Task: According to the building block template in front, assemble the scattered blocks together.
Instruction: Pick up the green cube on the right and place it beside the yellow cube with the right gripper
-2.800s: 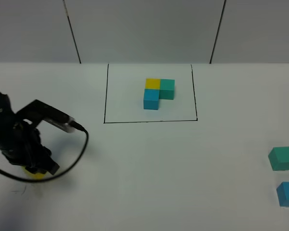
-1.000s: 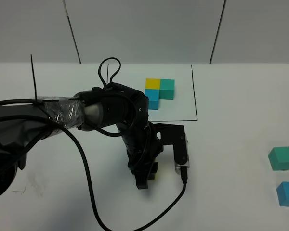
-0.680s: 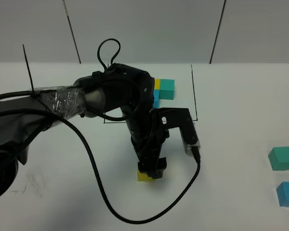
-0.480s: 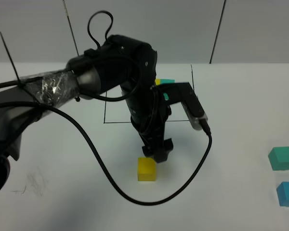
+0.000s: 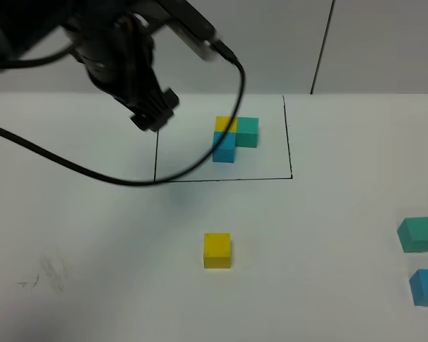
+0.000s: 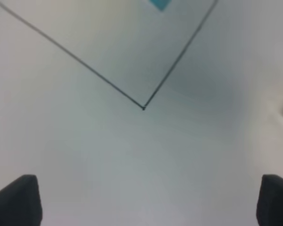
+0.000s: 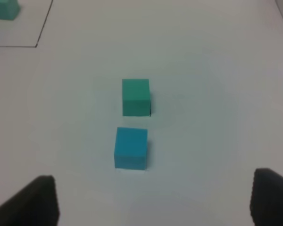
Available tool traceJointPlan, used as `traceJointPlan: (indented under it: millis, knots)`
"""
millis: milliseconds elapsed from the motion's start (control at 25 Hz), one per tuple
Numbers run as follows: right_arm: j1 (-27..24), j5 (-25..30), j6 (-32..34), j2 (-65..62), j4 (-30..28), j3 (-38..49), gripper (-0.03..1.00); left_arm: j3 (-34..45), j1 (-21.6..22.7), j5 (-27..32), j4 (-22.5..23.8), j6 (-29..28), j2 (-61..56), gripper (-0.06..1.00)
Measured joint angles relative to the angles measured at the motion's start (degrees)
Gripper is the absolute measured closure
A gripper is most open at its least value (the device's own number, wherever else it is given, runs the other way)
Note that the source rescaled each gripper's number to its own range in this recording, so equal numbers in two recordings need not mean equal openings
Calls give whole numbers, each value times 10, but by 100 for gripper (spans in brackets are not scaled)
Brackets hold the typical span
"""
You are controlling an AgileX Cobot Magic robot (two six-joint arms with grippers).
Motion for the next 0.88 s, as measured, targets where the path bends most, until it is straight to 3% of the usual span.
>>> traceJointPlan:
  millis: [160,320,640,880]
  knots:
    - [0,0,0,0,0,0,29,17,77,1,-59,-8,-80,-1]
    - [0,0,0,0,0,0,29,87,129,1,-103,20,-187,1]
    - [0,0,0,0,0,0,29,254,141,1,-77,27,-457,4]
    - [0,0,0,0,0,0,29,351,141,1,-75,23,-726,6]
